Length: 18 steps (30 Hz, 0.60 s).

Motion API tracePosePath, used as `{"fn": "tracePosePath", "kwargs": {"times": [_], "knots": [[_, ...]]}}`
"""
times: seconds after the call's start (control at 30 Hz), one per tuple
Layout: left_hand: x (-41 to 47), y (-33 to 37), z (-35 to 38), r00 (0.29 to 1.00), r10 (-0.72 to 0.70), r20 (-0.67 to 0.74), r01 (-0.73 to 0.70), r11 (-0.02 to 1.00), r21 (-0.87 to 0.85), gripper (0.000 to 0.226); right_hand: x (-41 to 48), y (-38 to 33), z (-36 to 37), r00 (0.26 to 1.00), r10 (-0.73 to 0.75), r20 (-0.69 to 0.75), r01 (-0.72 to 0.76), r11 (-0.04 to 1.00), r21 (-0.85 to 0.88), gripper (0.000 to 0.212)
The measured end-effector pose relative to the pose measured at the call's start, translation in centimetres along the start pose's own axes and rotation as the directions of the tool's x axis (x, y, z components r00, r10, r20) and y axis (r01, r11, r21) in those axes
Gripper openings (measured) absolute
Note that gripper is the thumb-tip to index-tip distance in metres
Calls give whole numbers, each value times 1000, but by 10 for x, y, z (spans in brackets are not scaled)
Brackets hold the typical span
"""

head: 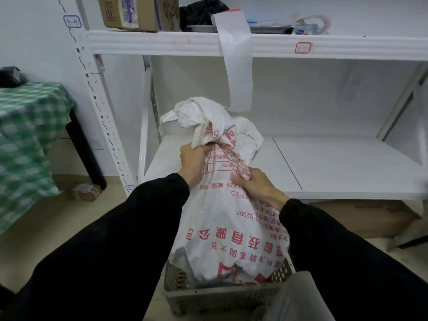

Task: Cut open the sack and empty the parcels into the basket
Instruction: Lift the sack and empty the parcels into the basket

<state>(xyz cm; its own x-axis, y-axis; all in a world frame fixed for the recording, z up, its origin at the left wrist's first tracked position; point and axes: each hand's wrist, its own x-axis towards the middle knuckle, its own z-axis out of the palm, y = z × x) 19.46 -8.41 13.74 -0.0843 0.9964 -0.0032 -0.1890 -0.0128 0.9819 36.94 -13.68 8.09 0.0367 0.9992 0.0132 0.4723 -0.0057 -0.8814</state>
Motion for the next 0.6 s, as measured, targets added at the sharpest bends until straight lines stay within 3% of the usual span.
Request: {"fn": "tracePosePath", "kwargs": {"times": [0.03,0.1,0.2,0.27,0.3,0.37,0.43,0.53,0.6], "knots": [[-2,3,3,1000,8,25,-8,1000,-11,14,-1,-3,2,989,-34,-141,17,993,-116,28],[2,7,2,996,68,52,-69,997,21,12,-2,-10,7,932,-122,-340,60,981,-186,38],[12,13,-23,976,108,191,-136,981,141,38,12,-25,-3,853,65,-518,103,952,289,32],[14,7,-52,966,10,259,-91,949,301,66,21,-40,-14,860,177,-479,114,848,517,15],[15,-1,-64,965,-47,260,-49,935,351,71,22,-48,-15,891,157,-426,111,835,539,8],[13,-12,-73,987,-73,141,21,939,343,45,22,-58,-6,933,78,-352,92,892,442,7],[14,-15,-73,998,13,-67,8,952,305,18,21,-57,2,936,47,-350,79,938,337,7],[7,3,-62,975,154,-159,-93,938,333,29,16,-55,-6,908,-23,-418,112,975,190,13],[9,17,-54,972,177,-155,-128,951,282,29,8,-55,-14,922,-76,-380,123,987,101,20]]}}
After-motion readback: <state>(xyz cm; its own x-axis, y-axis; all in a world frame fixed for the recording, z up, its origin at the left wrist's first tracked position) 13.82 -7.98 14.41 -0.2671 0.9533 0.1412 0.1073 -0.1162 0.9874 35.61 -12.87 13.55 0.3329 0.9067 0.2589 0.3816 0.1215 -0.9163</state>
